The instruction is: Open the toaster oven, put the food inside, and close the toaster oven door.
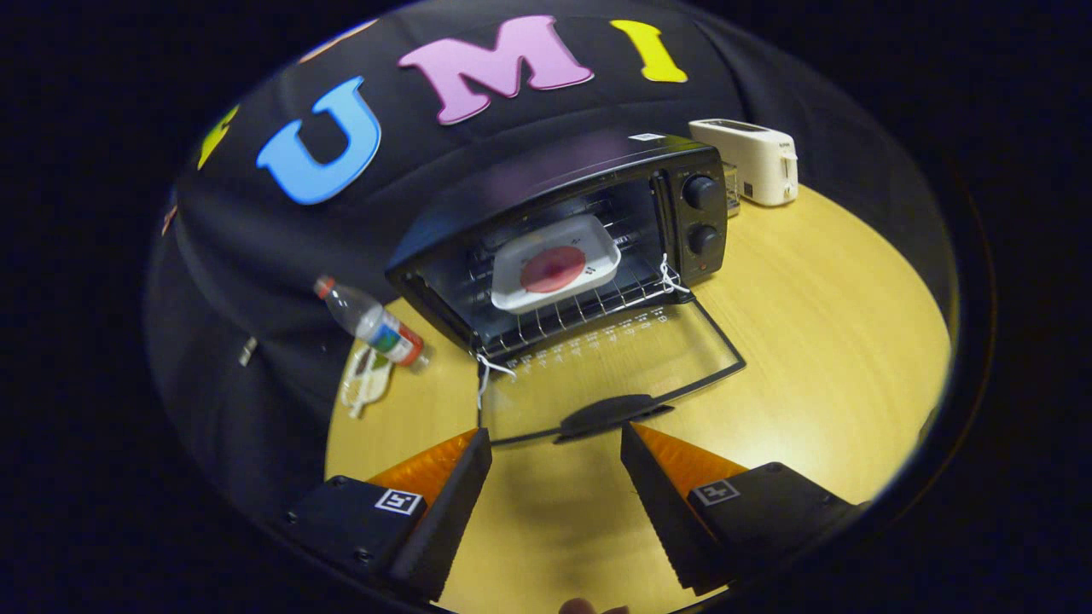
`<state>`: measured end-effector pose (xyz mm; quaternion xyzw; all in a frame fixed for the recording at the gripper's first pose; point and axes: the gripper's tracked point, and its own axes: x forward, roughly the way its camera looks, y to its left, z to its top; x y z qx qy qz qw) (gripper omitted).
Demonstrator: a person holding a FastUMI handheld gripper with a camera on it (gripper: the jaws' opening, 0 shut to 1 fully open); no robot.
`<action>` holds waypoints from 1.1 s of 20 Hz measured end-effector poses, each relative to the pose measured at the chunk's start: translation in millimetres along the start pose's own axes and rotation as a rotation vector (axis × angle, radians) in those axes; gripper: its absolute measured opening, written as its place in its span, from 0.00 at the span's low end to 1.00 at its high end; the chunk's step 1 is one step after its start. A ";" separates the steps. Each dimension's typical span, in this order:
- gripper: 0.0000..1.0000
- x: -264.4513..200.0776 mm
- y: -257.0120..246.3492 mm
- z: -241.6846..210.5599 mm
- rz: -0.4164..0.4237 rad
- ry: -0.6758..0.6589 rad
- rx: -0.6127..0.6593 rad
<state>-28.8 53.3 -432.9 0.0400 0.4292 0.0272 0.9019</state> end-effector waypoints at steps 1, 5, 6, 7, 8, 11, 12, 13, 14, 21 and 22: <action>0.99 2.4 -7.3 -8.0 -0.028 0.009 -0.060; 0.99 17.7 -22.6 -25.2 -0.087 0.051 -0.176; 0.99 22.4 -24.9 -27.4 -0.096 0.063 -0.190; 0.99 28.2 -25.7 -30.9 -0.101 0.076 -0.194; 0.99 33.2 -25.2 -33.1 -0.106 0.092 -0.193; 0.99 53.7 -29.3 -36.6 -0.127 0.117 -0.224; 0.99 59.0 -29.4 -38.6 -0.131 0.127 -0.235; 0.99 64.4 -29.6 -40.7 -0.138 0.134 -0.243; 0.99 69.0 -30.9 -42.6 -0.147 0.142 -0.249; 0.99 89.9 -32.5 -41.8 -0.188 0.186 -0.178; 0.99 89.0 -33.5 -41.5 -0.188 0.194 -0.195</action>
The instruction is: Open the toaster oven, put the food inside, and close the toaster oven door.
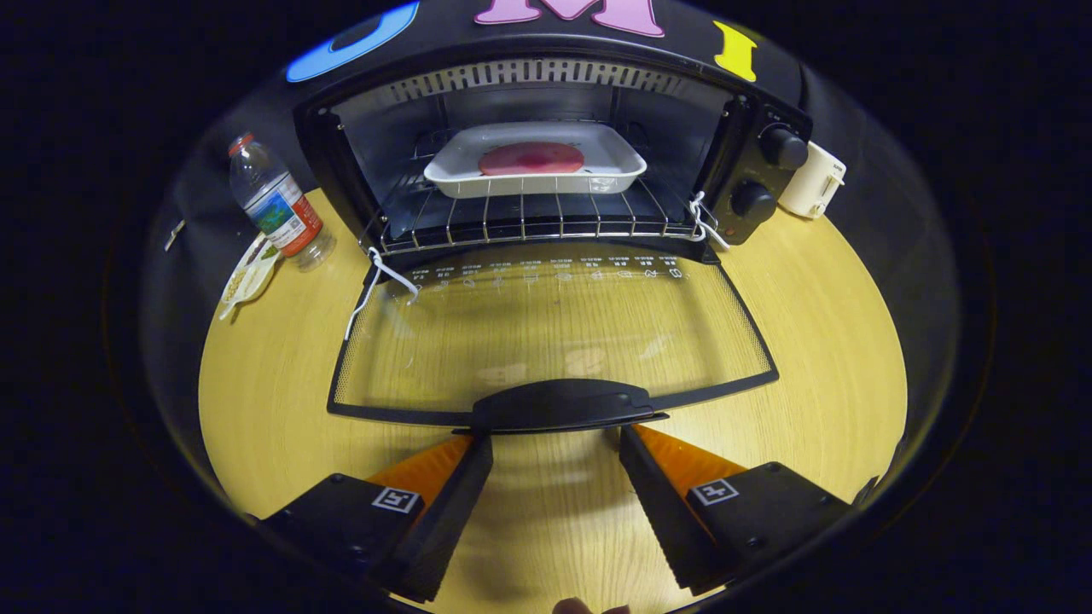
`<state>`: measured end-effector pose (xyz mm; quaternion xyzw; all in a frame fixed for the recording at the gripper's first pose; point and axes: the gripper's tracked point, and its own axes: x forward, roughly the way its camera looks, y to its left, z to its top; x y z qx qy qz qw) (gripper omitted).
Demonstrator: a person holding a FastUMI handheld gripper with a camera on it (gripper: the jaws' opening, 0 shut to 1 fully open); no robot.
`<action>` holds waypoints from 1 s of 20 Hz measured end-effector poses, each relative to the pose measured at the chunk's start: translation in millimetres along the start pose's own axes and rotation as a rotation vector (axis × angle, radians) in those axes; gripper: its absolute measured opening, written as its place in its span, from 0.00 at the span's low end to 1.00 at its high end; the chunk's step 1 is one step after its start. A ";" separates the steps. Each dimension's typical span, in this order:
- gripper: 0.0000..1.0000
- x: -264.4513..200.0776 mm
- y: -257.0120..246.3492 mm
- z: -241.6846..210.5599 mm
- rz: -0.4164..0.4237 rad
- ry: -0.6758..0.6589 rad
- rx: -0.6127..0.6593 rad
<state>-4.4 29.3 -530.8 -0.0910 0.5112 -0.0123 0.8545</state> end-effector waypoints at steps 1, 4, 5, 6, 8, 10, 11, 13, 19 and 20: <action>0.99 -2.4 0.3 0.2 0.001 0.004 -0.010; 0.99 -15.5 0.3 5.6 0.005 -0.031 0.011; 0.99 -21.5 0.1 8.4 0.004 -0.047 0.003; 0.99 -27.2 0.0 11.4 0.002 -0.063 -0.009; 0.99 -37.7 1.4 22.8 0.000 -0.097 -0.019; 0.99 -47.3 3.1 35.7 0.003 -0.123 -0.016; 0.99 -53.0 2.7 39.9 0.006 -0.137 -0.016; 0.99 -62.9 2.7 55.4 0.012 -0.182 -0.018; 0.99 -89.9 -0.5 122.6 0.030 -0.312 0.016; 0.99 -94.9 -2.6 131.9 0.030 -0.328 0.022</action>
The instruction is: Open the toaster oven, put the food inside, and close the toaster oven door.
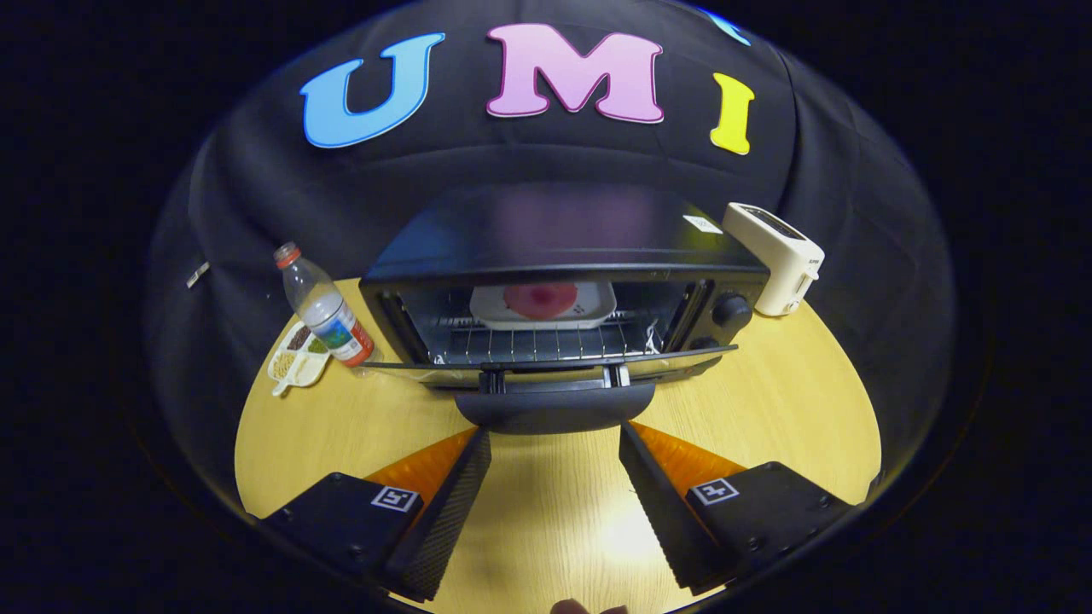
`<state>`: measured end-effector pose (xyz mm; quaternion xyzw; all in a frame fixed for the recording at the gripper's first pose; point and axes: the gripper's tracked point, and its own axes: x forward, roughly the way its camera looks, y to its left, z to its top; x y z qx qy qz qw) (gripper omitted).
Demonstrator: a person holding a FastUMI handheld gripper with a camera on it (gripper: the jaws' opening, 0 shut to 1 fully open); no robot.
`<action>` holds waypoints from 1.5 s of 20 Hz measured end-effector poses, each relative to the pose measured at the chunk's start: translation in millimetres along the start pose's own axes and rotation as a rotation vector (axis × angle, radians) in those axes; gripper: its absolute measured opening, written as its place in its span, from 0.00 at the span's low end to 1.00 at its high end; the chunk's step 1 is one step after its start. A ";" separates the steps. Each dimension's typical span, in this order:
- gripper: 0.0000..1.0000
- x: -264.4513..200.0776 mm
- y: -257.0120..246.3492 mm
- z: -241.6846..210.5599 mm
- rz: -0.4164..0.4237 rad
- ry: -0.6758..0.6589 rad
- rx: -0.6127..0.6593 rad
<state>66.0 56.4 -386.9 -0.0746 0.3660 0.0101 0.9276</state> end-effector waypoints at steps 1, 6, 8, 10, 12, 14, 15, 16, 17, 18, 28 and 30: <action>0.99 -1.6 0.8 10.8 0.005 -0.021 0.006; 0.99 -25.3 -7.6 44.4 0.008 -0.111 0.020; 0.99 -36.9 -10.1 51.1 0.013 -0.133 0.031; 0.99 -51.9 -13.3 62.7 0.022 -0.173 0.034; 0.99 -69.7 -19.2 80.5 0.020 -0.232 0.016; 0.99 -91.4 -22.8 103.2 0.022 -0.298 0.005; 0.99 -103.2 -23.9 116.3 0.026 -0.334 0.003; 0.99 -115.0 -24.8 128.2 0.029 -0.370 0.003; 0.99 -126.7 -25.9 140.5 0.031 -0.402 0.002; 0.99 -138.5 -29.2 152.7 0.031 -0.433 0.000; 0.99 -251.0 -55.7 235.7 0.006 -0.682 0.024; 0.98 -273.3 -59.3 246.6 -0.010 -0.737 -0.006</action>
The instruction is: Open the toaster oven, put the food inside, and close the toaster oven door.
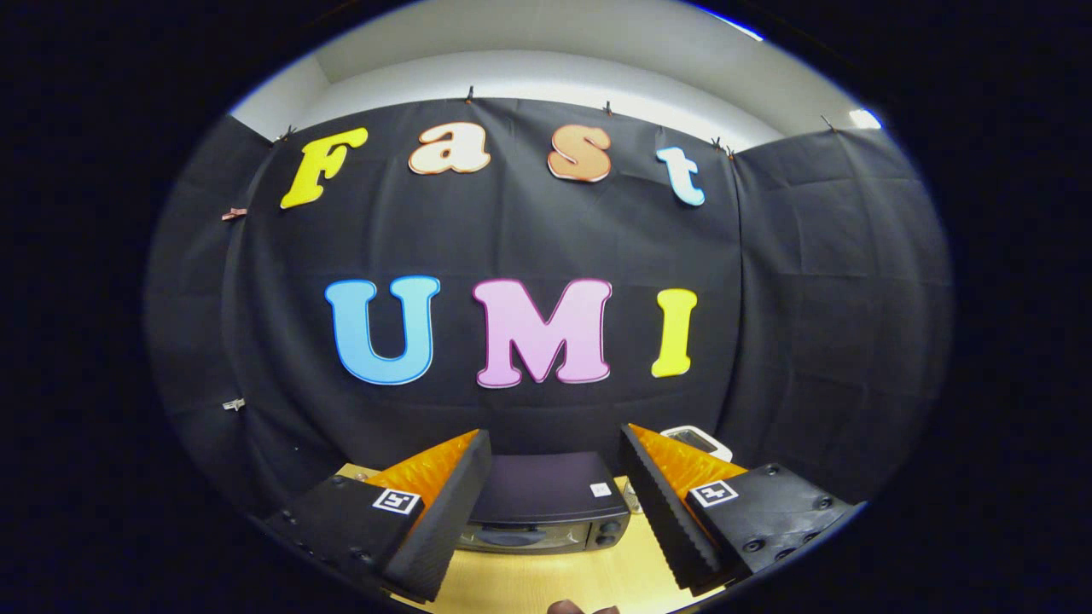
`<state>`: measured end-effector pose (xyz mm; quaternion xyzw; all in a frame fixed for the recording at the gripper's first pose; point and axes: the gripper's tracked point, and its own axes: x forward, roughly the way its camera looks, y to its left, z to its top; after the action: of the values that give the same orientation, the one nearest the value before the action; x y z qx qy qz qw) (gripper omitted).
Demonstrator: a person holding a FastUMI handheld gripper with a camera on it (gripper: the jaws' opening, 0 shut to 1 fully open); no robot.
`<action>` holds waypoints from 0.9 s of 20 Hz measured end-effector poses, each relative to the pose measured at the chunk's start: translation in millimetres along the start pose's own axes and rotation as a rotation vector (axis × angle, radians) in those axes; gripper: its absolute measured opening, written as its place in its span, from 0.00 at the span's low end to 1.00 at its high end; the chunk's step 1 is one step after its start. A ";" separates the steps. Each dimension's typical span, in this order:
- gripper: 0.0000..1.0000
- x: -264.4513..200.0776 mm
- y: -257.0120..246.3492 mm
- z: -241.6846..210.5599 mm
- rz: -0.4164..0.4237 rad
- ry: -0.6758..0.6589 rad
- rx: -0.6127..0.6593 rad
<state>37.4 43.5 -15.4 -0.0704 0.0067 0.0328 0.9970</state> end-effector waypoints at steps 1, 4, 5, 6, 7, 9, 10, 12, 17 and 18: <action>0.98 -6.6 0.8 7.3 0.005 -0.016 -0.012; 0.99 -19.9 4.2 23.3 0.012 -0.048 -0.035; 0.98 -21.3 5.5 27.1 0.013 -0.058 -0.033; 0.98 -23.1 8.8 26.9 0.017 -0.059 -0.029; 0.98 -25.2 10.5 25.7 0.020 -0.055 -0.027; 0.98 -27.4 10.6 26.2 0.018 -0.062 -0.036; 0.98 -26.7 13.2 26.1 0.021 -0.065 -0.040; 0.98 -28.4 15.5 24.9 0.023 -0.064 -0.043; 0.98 -27.8 20.8 26.5 0.031 -0.067 -0.028; 0.98 -27.5 21.6 25.0 0.031 -0.065 -0.031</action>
<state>8.7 66.6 6.9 -0.0844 -0.0251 0.0505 0.9948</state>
